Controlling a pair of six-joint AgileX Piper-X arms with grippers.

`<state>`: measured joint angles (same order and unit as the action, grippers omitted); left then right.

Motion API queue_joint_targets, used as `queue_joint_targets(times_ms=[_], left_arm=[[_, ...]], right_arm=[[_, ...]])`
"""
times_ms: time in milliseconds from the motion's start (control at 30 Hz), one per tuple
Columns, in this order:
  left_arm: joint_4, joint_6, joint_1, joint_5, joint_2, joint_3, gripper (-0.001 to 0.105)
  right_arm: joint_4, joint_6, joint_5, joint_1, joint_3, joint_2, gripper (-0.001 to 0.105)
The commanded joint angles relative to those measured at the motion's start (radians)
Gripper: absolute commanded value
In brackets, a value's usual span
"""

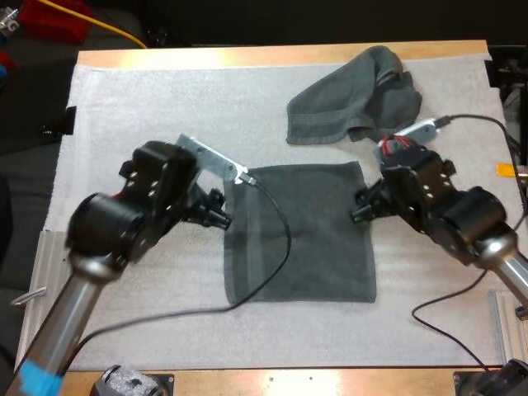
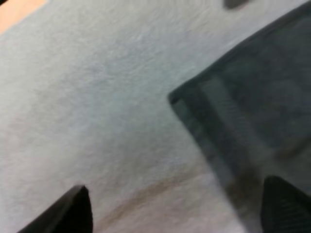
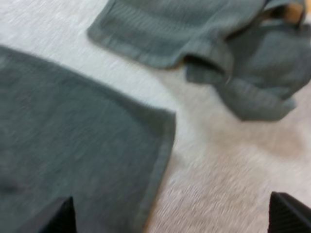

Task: Pick towel from pile, fold and stack

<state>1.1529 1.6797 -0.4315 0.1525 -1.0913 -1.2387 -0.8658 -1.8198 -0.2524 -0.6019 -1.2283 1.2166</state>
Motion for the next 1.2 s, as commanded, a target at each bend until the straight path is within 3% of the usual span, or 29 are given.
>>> queue_joint_targets(times_ms=[0,233,400,700,1000,1167], left_arm=[[0.024,0.044,-0.005,-0.029,0.035,-0.001,0.069],[0.092,0.128,-0.082,-0.06,0.157,0.008,0.069],[0.154,0.229,-0.207,-0.06,0.206,0.013,0.069],[0.256,0.398,-0.361,-0.05,0.255,0.013,0.069],[0.318,0.567,-0.38,-0.048,0.356,0.013,0.069],[0.358,0.615,-0.38,-0.064,0.408,0.013,0.069]], right_arm=[[-0.052,0.031,0.031,0.004,-0.003,-0.031,0.075],[-0.171,0.106,0.12,0.004,-0.003,-0.133,0.072],[-0.263,0.168,0.186,0.004,-0.003,-0.203,0.072],[-0.389,0.219,0.19,0.004,-0.003,-0.318,0.072],[-0.449,0.293,0.24,0.004,-0.003,-0.407,0.072],[-0.481,0.328,0.281,0.004,-0.003,-0.432,0.072]])
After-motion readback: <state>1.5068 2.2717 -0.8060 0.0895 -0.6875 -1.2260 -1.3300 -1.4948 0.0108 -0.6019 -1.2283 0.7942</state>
